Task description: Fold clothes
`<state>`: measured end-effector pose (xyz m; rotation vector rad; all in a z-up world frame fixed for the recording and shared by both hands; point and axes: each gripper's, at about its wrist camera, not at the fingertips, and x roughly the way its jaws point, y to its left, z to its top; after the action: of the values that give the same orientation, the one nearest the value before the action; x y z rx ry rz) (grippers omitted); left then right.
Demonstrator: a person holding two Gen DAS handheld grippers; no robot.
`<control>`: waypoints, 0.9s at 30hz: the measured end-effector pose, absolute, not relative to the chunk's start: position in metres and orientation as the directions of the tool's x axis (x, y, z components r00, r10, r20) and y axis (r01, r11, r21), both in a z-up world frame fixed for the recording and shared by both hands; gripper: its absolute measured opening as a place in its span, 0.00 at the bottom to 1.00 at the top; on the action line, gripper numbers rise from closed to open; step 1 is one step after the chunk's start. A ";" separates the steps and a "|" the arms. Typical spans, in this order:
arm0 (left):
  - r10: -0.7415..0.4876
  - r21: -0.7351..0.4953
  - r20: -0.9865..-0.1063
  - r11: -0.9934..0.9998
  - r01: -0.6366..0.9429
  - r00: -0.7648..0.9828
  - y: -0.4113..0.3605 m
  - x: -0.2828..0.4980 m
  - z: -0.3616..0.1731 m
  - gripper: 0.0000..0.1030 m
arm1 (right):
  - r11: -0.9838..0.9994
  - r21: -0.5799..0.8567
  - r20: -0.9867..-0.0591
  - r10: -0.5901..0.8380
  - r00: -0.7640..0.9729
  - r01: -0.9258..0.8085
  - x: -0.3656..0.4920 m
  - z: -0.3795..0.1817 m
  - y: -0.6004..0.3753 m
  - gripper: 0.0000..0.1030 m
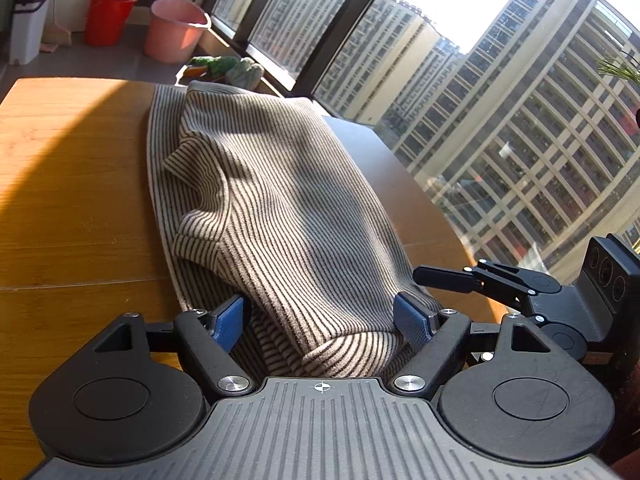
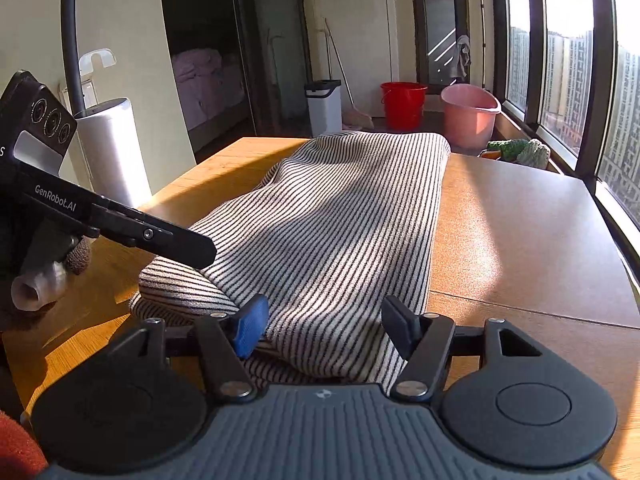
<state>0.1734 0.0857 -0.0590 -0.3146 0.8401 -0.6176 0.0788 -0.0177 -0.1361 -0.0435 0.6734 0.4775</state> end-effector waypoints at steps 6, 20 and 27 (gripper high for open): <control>-0.582 -0.449 -0.639 0.813 0.371 0.503 0.075 0.175 -0.068 0.81 | 0.877 0.001 -0.642 0.368 0.672 -0.480 0.066 -0.147 -0.009 0.64; -0.384 -0.247 -0.643 0.923 0.295 0.663 0.099 0.170 -0.029 0.92 | 0.472 -0.398 -0.683 0.420 0.597 -0.787 0.046 -0.144 0.059 0.71; -0.389 -0.247 -0.633 0.921 0.302 0.669 0.102 0.175 -0.030 0.93 | 0.536 -0.328 -0.692 0.424 0.584 -0.778 0.059 -0.144 0.069 0.54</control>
<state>0.1746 0.1023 -0.0304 -0.1246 0.7421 -0.3911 0.0587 0.0685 -0.1438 -0.6747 0.5897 0.7663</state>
